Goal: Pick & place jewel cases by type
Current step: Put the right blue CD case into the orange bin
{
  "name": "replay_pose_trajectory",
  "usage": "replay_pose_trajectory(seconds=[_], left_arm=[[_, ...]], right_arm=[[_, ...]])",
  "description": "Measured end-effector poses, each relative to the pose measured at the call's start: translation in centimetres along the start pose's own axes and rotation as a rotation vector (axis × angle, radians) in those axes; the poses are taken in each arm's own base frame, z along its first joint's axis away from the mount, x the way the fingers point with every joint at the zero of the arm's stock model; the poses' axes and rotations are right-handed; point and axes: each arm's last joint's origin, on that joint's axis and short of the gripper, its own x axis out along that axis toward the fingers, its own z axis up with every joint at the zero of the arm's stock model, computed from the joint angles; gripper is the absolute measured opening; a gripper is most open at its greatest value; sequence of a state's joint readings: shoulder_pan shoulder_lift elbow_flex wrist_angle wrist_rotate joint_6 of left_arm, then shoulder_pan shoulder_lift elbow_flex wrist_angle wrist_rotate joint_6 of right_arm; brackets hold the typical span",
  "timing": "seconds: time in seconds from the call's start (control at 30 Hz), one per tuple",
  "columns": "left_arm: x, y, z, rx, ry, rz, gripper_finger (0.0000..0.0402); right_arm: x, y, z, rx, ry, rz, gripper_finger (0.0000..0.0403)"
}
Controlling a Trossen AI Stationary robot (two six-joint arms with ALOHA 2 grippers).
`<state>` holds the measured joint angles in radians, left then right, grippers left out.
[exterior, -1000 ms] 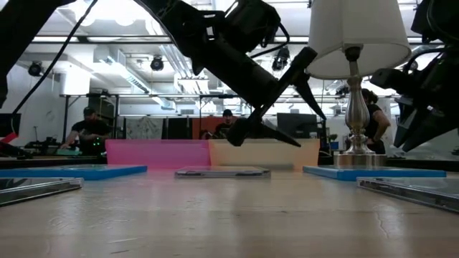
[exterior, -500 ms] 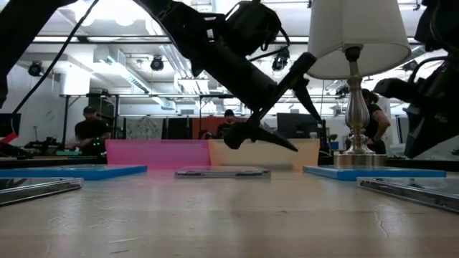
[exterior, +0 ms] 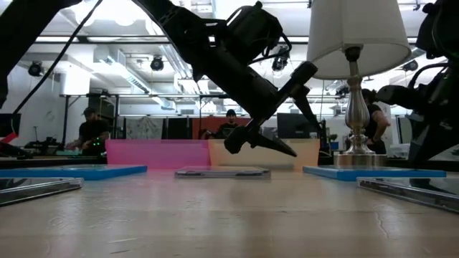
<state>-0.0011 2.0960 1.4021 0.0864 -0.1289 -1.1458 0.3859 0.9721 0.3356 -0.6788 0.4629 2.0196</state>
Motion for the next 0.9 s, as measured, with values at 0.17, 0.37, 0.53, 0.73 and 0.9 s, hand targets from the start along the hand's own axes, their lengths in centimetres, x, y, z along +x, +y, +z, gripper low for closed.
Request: replay_pose_trajectory(seconds=[0.17,0.37,0.53,0.73,0.9], left_arm=[[0.0,-0.2,0.3,0.011,-0.021,-0.025,0.0257],[0.1,0.0,0.7,0.018,-0.040,-0.022,0.0257],[2.0,0.6,0.1,-0.017,-0.035,-0.097,0.0257],[2.5,0.9,0.0,-0.035,-0.011,-0.074,0.0257],[2.5,1.3,0.0,-0.076,-0.016,-0.045,0.0257]], right_arm=[[0.4,0.1,-0.2,-0.007,-0.007,-0.015,0.0008],[0.7,0.4,-0.6,-0.006,0.000,0.000,0.0008],[0.7,0.4,-0.6,0.000,-0.001,-0.003,0.0008],[0.7,0.4,-0.6,0.015,-0.001,-0.002,0.0008],[0.7,0.4,-0.6,0.019,-0.002,-0.003,0.0008]])
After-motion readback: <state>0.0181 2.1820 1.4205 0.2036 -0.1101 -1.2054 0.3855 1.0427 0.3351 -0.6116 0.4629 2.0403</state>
